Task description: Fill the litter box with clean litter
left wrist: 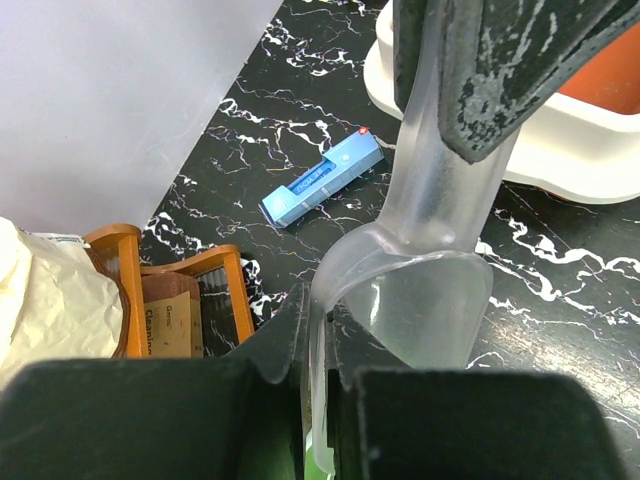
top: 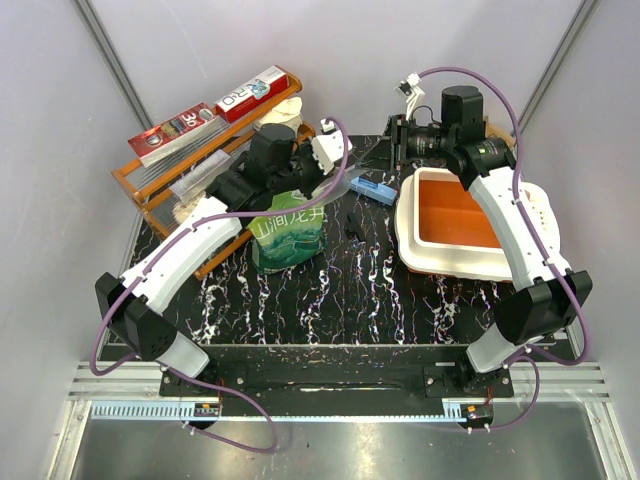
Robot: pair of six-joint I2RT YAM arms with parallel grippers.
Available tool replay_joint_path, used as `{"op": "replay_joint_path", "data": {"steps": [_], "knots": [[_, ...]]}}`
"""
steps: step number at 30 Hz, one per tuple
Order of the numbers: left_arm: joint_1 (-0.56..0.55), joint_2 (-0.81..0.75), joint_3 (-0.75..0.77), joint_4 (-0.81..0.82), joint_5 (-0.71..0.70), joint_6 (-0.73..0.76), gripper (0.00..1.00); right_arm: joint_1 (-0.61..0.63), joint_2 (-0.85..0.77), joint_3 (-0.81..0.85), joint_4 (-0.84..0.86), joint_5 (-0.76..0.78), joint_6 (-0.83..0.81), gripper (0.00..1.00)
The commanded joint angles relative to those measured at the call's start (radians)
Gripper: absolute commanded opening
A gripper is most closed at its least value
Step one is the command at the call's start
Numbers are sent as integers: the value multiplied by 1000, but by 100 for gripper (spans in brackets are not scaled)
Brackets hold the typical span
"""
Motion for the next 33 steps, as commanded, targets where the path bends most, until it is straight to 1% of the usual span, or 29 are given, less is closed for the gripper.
{"op": "replay_joint_path", "data": {"steps": [1,2,4,5,6,8,9,11,12,13,16,20,21,23,24,27,29,33], "knots": [[4,6,45,47,14,-10,0,20,-2,2,-2,-34,-41,33],[6,4,44,47,13,-7,0,20,-3,1,-5,-42,-45,24],[7,6,45,41,8,4,0,22,-5,10,-28,-77,-71,13],[12,6,49,32,5,15,10,20,-5,19,-41,-82,-87,3],[20,4,53,22,4,36,24,19,-3,28,-75,-82,-119,0],[49,-7,67,-27,36,48,45,20,1,70,-110,-48,-154,0],[90,-11,75,-50,77,44,61,17,1,82,-127,-18,-185,0],[135,-25,102,-137,94,33,71,17,11,123,-146,7,-210,0],[177,-33,128,-178,112,50,73,17,18,140,-157,42,-241,0],[196,-36,136,-259,116,62,74,17,30,171,-157,62,-242,0],[260,-62,135,-379,126,114,75,17,58,229,-163,69,-263,0],[294,-106,58,-400,116,134,76,23,116,306,-163,55,-254,0],[293,-111,36,-403,125,140,76,29,127,330,-163,81,-257,0],[293,-103,32,-430,136,144,76,42,165,358,-169,96,-262,0],[294,-88,32,-435,131,131,76,46,179,398,-192,104,-278,0],[293,-54,50,-468,110,133,71,74,237,476,-279,145,-340,0],[293,-42,62,-495,105,133,67,83,270,490,-304,145,-348,0],[294,-45,52,-502,103,136,59,126,284,472,-315,176,-374,0]]}}
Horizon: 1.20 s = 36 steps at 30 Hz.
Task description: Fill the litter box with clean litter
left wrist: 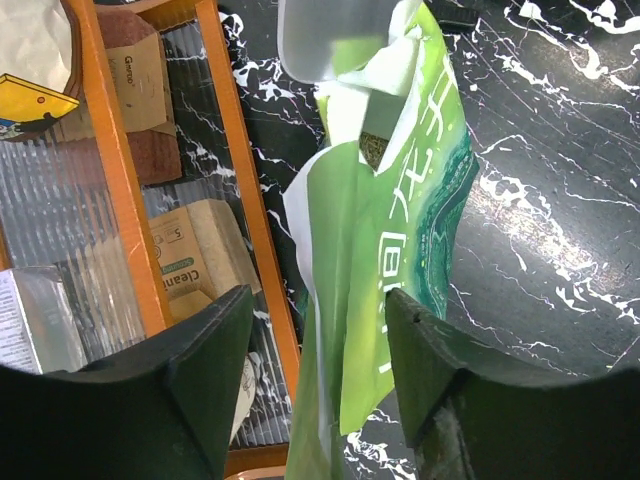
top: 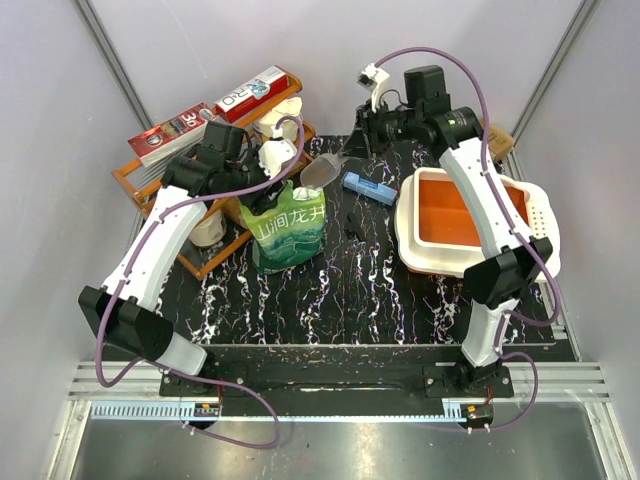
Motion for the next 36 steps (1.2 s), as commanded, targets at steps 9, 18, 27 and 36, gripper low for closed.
{"op": "replay_joint_path", "data": {"steps": [9,18,27,36], "knots": [[4,17,13,-36,34,23,26,88,12,87,-69,102,-93,0],[4,-12,30,-36,54,-13,0,89,-23,140,-101,58,-74,0],[3,-78,15,19,67,-16,0,120,-49,54,-161,105,-140,0],[1,-108,7,21,107,-6,0,166,35,182,-302,180,-202,0]]}}
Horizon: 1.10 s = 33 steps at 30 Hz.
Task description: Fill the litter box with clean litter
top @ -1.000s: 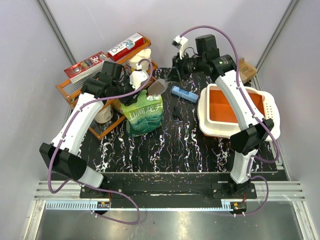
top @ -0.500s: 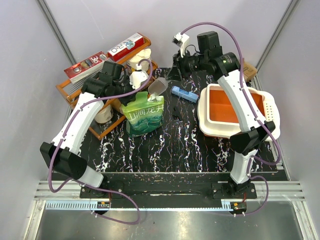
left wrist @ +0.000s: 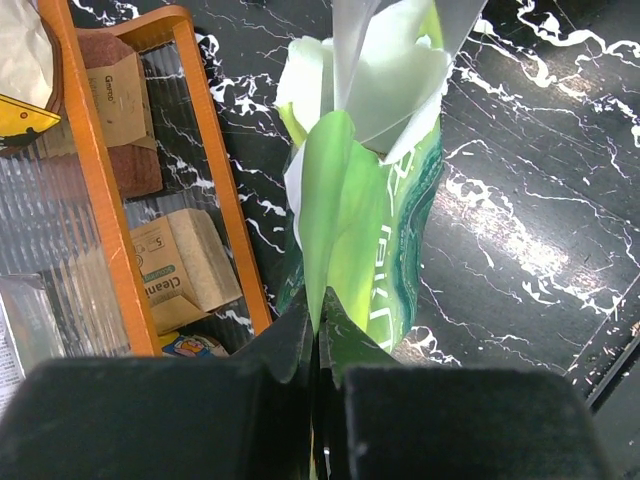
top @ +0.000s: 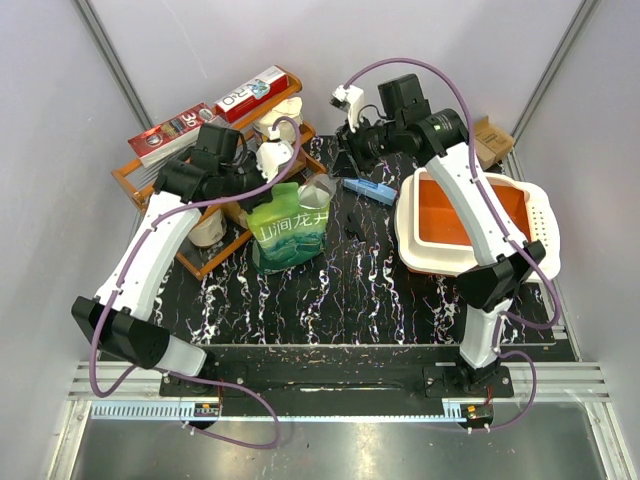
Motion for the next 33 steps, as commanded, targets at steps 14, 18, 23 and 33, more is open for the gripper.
{"op": "replay_joint_path", "data": {"steps": [14,18,23,33], "knots": [[-61,-282,-284,330,89,49,0,135,127,148,-163,266,244,0],[-86,-310,-325,419,61,37,0,134,145,142,-170,397,301,0],[-101,-305,-341,442,49,45,0,134,128,93,-127,538,347,0],[-122,-277,-335,505,3,-20,0,134,170,-5,-60,518,382,0]]}}
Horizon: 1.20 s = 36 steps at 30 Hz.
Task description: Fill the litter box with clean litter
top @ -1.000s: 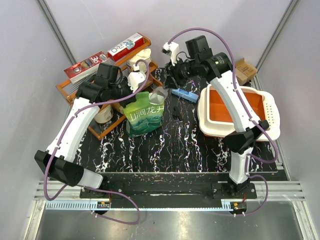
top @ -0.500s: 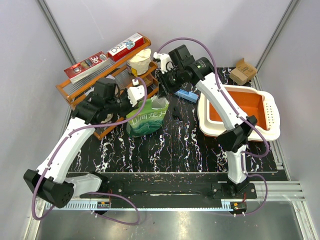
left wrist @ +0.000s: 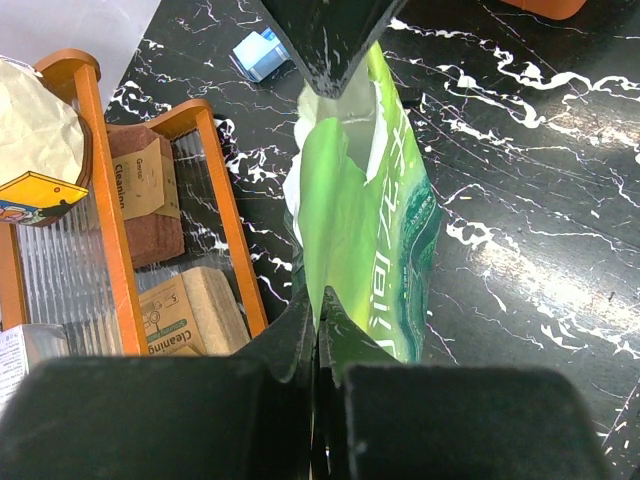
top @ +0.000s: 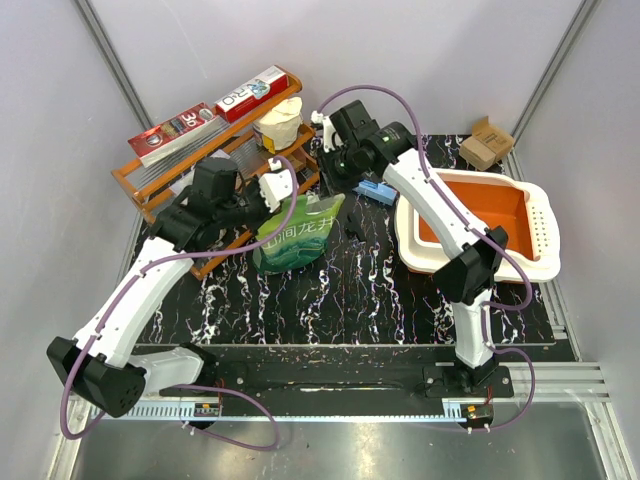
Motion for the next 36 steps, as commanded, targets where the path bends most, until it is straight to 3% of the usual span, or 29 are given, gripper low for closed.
{"op": "replay_joint_path", "data": {"steps": [1,11,21,28,36], "knots": [[-18,-13,13,183,14,-34,0,-6,11,-86,90,61,19,0],[-18,11,15,211,-35,-85,0,-5,-92,-526,369,-132,136,0],[-18,53,64,169,-30,-83,0,-40,-40,-616,523,-393,264,0],[-18,16,21,143,-49,-8,0,-132,-38,-629,698,-705,392,0],[-16,1,13,105,-81,70,0,-213,-34,-675,834,-934,537,0]]}}
